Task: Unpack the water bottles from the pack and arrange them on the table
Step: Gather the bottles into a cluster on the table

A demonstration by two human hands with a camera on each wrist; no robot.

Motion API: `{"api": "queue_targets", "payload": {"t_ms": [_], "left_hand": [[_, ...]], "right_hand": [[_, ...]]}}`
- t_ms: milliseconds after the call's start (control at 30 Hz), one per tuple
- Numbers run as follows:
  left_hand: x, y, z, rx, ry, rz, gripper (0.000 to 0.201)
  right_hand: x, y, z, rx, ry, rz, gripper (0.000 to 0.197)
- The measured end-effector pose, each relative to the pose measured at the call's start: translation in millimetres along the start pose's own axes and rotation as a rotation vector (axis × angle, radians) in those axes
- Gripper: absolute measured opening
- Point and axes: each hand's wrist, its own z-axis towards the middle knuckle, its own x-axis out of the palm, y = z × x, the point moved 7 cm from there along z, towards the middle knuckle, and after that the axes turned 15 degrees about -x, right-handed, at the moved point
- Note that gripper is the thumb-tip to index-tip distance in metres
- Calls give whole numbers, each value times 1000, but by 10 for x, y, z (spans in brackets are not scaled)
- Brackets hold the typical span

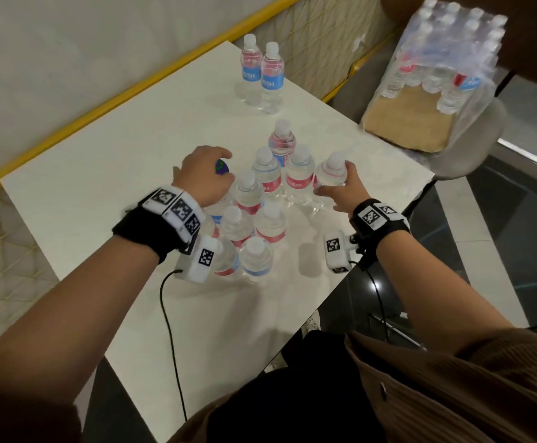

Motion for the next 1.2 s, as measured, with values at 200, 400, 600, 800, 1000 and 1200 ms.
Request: {"api": "queue_targets", "payload": {"t_ms": [200,400,600,800,1000,1200], "left_hand": [[293,-580,63,76,146,262,56],[392,-881,138,89,202,379,54],[390,-1155,312,107,180,390,60],[477,-1273,373,211,107,429,46],[301,-1245,391,173,68,448,34],[156,-1109,422,135,47,533,34]], "right_hand": [[89,69,-82,-47,252,-126,81],[56,39,-79,-73,305,-117,75],[-61,265,-18,38,136,188,35],[137,611,-10,-116,325,22,48],[272,593,-27,-201,362,-90,60],[262,579,-20,-199,387,-148,62]]}}
